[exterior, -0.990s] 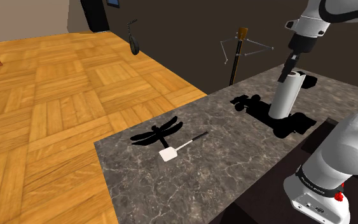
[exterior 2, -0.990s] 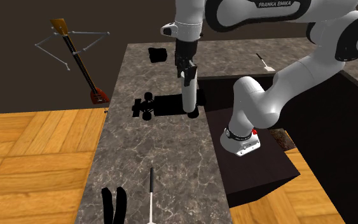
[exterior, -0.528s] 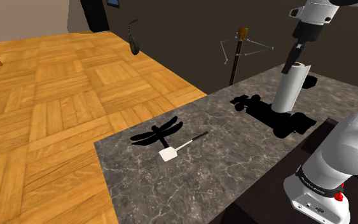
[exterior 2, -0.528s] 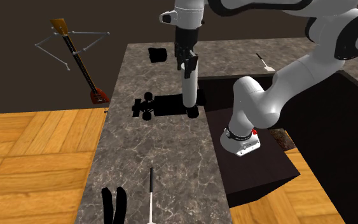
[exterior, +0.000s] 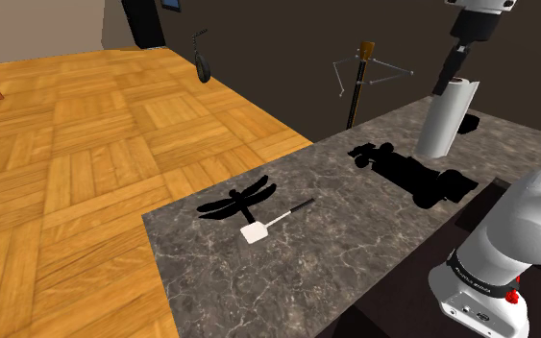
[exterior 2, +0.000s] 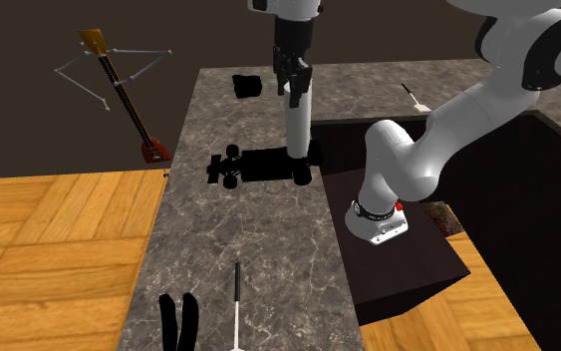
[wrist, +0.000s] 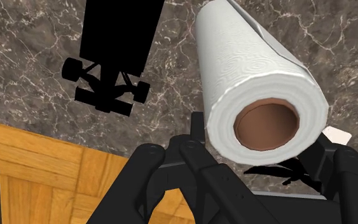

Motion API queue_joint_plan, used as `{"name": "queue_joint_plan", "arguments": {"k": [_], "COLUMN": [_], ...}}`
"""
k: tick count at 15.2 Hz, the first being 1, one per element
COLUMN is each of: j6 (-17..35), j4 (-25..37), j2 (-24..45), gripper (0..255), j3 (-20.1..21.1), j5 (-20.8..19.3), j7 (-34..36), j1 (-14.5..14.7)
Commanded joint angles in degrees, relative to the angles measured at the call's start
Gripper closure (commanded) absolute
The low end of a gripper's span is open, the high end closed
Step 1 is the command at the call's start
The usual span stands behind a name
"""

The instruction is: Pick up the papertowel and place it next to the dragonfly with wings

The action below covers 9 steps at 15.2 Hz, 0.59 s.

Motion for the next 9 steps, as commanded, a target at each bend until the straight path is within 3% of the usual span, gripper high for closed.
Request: {"name": "queue_joint_plan", "arguments": {"k": [1, 9], "j6": [-1.3, -6.6], "j4": [2.0, 10.3], "j2": [0.7, 3.7], "gripper": [255, 255], "j3": [0.2, 0.6], "j5": [0.3, 0.9], "j7": [0.1, 0.2], "j1": [0.2, 0.8]}}
